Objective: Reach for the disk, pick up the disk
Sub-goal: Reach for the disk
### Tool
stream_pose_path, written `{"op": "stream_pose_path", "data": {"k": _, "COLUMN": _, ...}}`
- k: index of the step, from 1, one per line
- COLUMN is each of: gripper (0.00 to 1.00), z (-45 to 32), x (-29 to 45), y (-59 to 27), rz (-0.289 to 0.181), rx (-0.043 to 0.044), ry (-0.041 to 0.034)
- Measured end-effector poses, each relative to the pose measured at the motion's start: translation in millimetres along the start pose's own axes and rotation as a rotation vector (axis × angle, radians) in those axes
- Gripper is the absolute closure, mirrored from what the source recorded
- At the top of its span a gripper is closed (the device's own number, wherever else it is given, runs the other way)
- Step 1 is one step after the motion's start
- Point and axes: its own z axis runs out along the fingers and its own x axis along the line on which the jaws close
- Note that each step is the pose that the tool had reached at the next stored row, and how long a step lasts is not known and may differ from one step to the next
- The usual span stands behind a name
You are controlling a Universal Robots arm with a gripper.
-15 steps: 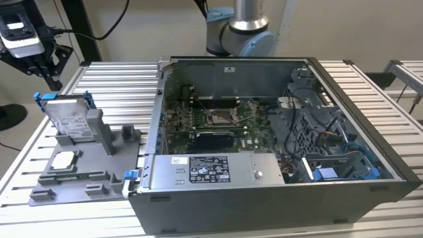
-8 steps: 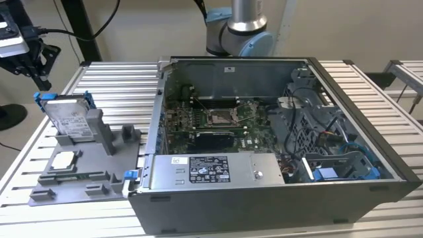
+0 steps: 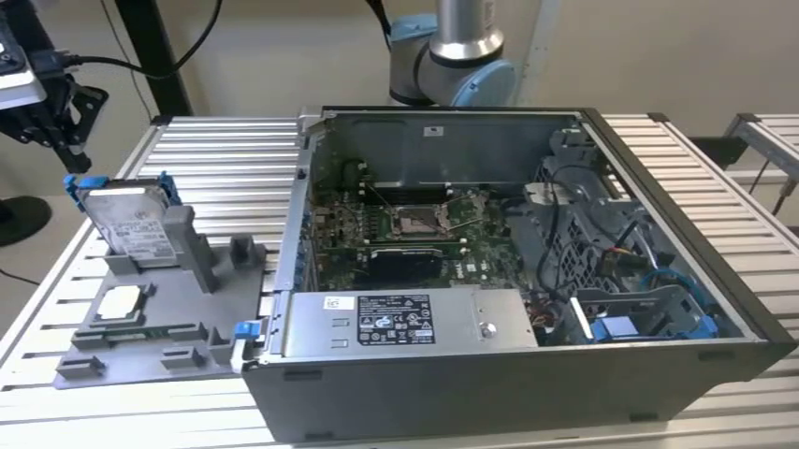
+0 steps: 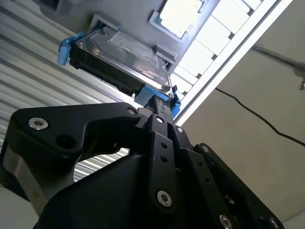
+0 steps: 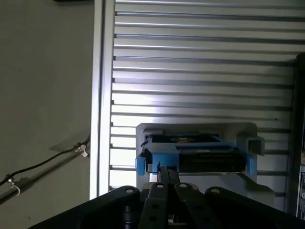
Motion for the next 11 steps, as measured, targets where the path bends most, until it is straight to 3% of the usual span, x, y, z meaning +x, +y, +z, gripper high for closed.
{"op": "stream_pose_path", "data": {"k": 11, "gripper": 1.00, "z": 0.0, "x": 0.0, "y": -0.1, "rz": 0.000, "rx": 0.0000, "ry": 0.0010}}
